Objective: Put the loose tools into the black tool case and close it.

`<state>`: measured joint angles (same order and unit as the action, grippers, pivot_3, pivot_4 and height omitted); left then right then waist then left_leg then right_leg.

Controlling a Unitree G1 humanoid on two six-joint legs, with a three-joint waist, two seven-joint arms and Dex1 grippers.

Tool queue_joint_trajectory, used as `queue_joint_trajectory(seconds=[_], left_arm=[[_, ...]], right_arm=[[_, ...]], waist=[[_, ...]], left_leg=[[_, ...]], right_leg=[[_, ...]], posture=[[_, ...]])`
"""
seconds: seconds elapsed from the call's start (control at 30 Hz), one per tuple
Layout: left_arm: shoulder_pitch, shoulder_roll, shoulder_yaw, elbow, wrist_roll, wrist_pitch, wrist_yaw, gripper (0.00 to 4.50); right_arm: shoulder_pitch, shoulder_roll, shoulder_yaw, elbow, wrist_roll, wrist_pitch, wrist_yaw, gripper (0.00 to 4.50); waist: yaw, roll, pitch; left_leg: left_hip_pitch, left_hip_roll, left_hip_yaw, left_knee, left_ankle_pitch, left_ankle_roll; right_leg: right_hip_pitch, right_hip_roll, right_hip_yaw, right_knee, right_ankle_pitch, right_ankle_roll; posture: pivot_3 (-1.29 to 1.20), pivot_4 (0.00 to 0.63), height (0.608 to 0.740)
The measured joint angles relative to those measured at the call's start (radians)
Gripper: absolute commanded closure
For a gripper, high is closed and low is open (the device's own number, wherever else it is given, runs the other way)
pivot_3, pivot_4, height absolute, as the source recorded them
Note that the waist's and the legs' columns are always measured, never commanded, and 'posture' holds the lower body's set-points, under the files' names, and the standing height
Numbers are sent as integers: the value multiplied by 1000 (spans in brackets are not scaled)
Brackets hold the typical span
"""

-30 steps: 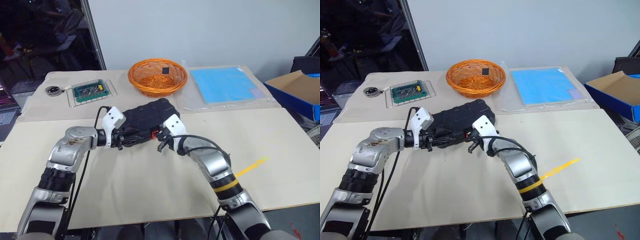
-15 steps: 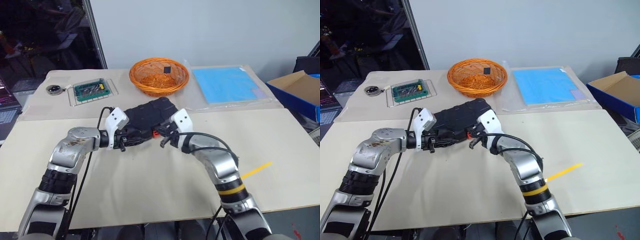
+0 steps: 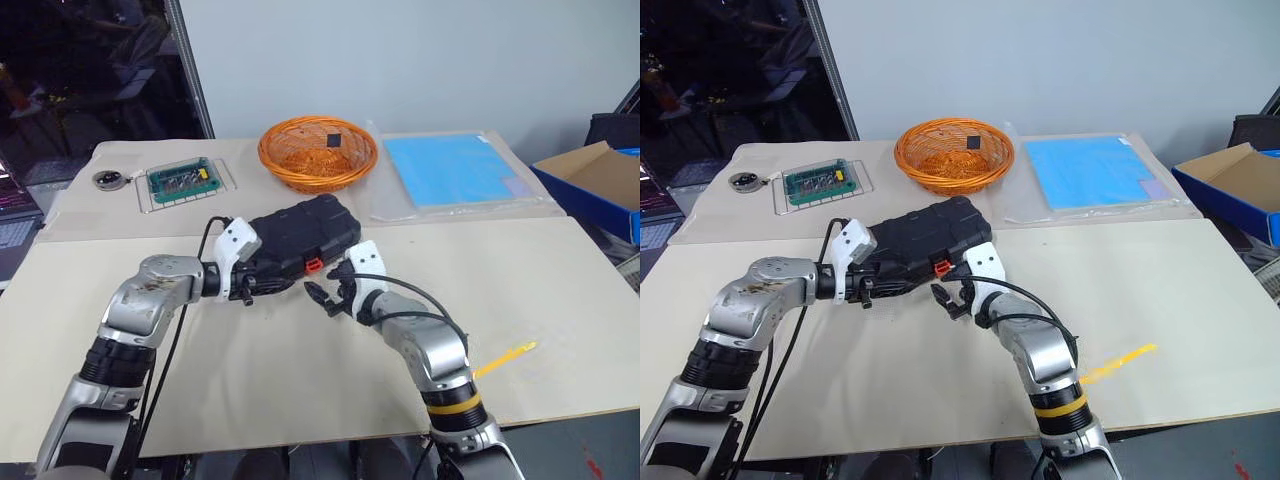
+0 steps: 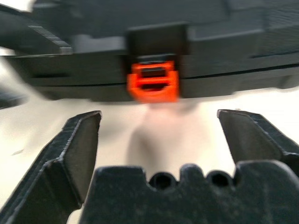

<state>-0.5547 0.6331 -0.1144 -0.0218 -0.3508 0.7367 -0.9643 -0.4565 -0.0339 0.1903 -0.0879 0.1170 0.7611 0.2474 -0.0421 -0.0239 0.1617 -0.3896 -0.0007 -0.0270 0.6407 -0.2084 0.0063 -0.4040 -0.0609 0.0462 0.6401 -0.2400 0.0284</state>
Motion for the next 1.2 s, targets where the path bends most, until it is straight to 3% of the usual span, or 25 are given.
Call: queue_joint_trajectory(seconds=[0.27,1.2], left_arm=[[0,0,-21,40,3,-18,-8,1967],[-20,10,96,183,-4,-183,-31,1967]], right_arm=[[-54,28,-4,173,-20,-134,-2,58],[-105,130,3,300,-28,-212,30,58]], waist=[[-11,0,0],[-26,-1,1]], left_leg=[[0,1,0,-2,0,0],[-3,1,0,-4,0,0]], right_leg=[[-2,1,0,0,3,-5],[-6,0,1,0,4,-7]], posture=[[0,150,740],[0,150,740]])
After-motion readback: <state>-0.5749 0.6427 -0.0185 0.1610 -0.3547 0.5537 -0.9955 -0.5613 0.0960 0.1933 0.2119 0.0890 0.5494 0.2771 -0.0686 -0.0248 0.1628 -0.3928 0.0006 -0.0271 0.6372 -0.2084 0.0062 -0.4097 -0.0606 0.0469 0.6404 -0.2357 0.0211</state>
